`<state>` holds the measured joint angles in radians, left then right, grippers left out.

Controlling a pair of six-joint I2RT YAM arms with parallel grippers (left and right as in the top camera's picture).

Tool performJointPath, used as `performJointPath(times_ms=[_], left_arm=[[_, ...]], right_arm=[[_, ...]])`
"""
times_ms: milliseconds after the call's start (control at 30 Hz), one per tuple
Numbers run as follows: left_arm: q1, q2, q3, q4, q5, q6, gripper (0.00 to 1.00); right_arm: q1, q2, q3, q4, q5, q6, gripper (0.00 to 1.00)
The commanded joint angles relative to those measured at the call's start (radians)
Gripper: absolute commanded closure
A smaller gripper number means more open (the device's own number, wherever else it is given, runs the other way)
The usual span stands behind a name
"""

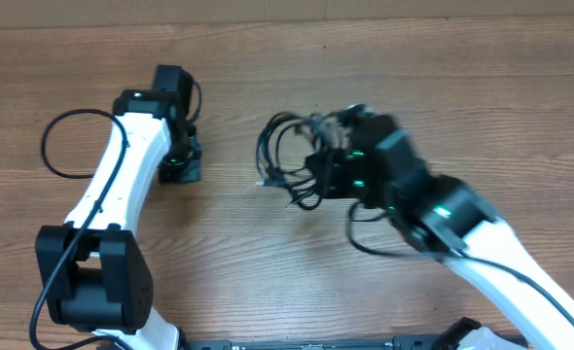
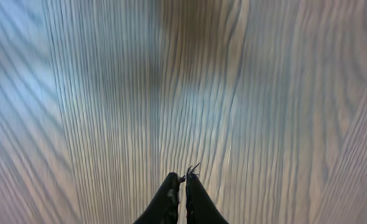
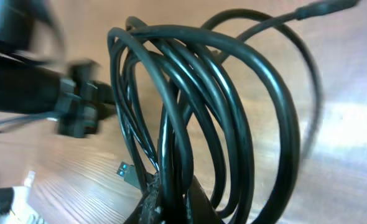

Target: Untangle cables

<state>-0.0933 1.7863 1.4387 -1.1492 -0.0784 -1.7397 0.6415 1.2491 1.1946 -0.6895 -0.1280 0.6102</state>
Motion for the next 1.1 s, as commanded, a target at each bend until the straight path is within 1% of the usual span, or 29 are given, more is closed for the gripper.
performJointPath(times_ms=[0,67,100,133,167,233,300,367,433,500,667,767,900,967,1067], left_arm=[[-0.01,-0.008,0.002,-0.002,-0.065,0.141,0.87],[-0.01,-0.008,0.002,0.011,0.007,0.233,0.7],[-0.005,-0.008,0.002,0.035,0.053,0.325,0.64],[0.0,-0.008,0.002,0.073,0.11,0.445,0.61],[0.006,-0.008,0.002,0.121,0.184,0.584,0.55],[0.017,-0.008,0.002,0.213,0.353,0.846,0.34],[0.029,-0.008,0.002,0.287,0.543,1.093,0.2],[0.039,-0.008,0.002,0.324,0.705,1.296,0.12],[0.041,-0.008,0.002,0.326,0.818,1.476,0.01],[0.04,-0.008,0.002,0.31,0.89,1.621,0.0],[0.038,-0.008,0.002,0.262,1.009,1.849,0.0],[0.032,-0.008,0.002,0.231,1.03,1.952,0.0],[0.006,-0.008,0.001,0.177,1.029,2.107,0.0],[-0.01,-0.008,0.0,0.153,1.023,2.165,0.0],[-0.046,-0.008,-0.009,0.153,0.981,2.174,0.01]], right_arm=[[-0.031,-0.045,-0.002,0.015,-0.031,-0.069,0.96],[-0.029,-0.034,-0.004,0.005,-0.031,-0.07,0.96],[-0.025,-0.023,-0.005,-0.005,-0.031,-0.077,0.96],[-0.022,-0.008,-0.005,-0.014,-0.031,-0.091,0.96],[-0.018,0.011,-0.005,-0.025,-0.026,-0.096,0.96],[-0.018,0.055,-0.006,-0.039,-0.024,-0.095,0.96],[-0.018,0.103,-0.006,-0.041,-0.035,-0.09,0.96],[-0.018,0.141,-0.006,-0.034,-0.062,-0.088,0.96],[-0.018,0.173,-0.006,-0.019,-0.099,-0.088,0.96],[-0.018,0.196,-0.006,-0.004,-0.128,-0.088,0.96],[-0.019,0.199,-0.006,0.0,-0.137,-0.088,0.96],[-0.032,0.199,-0.006,0.0,-0.156,-0.089,0.96],[-0.056,0.199,-0.006,0.016,-0.275,-0.118,0.96],[-0.072,0.199,-0.006,0.027,-0.348,-0.141,0.96],[-0.096,0.199,-0.006,0.053,-0.47,-0.142,0.96]])
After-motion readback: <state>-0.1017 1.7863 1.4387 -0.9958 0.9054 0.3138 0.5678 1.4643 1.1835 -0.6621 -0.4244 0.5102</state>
